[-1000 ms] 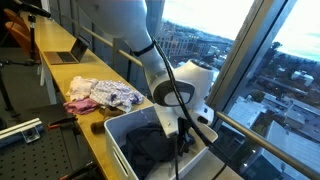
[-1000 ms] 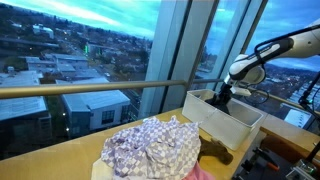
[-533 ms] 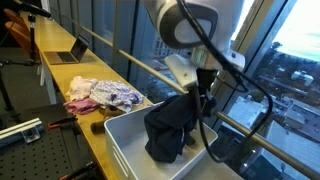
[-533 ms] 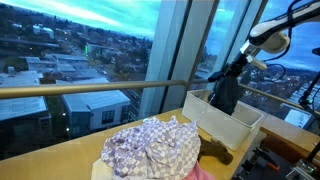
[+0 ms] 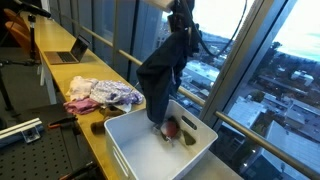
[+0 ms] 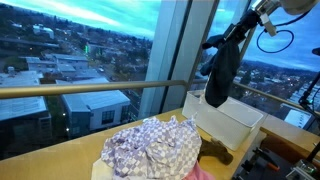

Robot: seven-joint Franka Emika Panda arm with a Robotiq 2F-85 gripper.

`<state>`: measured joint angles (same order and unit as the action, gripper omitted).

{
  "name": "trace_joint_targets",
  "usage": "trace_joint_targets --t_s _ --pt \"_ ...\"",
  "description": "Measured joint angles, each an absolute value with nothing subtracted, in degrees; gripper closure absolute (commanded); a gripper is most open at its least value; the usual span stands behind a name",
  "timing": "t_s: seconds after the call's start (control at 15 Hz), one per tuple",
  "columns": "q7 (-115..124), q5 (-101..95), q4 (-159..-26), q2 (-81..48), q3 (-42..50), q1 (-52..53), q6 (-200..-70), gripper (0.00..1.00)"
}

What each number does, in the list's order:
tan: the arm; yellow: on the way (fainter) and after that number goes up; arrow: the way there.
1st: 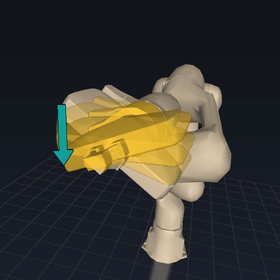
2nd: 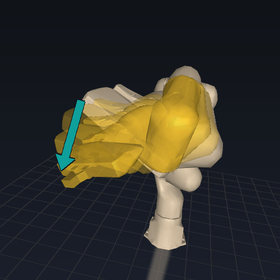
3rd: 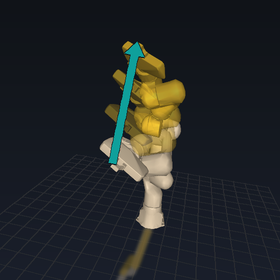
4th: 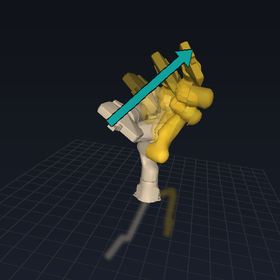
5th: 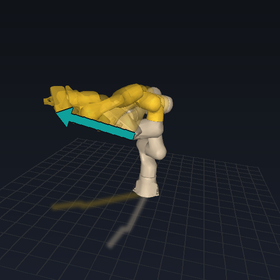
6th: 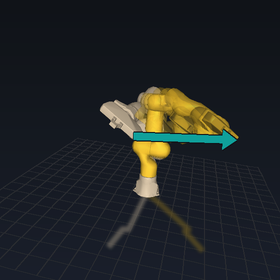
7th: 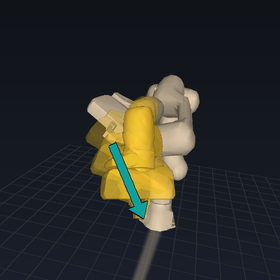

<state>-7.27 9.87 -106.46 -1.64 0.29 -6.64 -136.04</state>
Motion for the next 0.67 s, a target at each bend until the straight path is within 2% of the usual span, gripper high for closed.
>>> trace_joint_targets --t_s 0.33,0.67 --pt "-0.91 2.81 -111.74 4.25 -5.03 2.26 -135.91 0.95" --pt "10.78 -4.74 -116.79 4.4 -13.05 9.9 -135.91 0.95"
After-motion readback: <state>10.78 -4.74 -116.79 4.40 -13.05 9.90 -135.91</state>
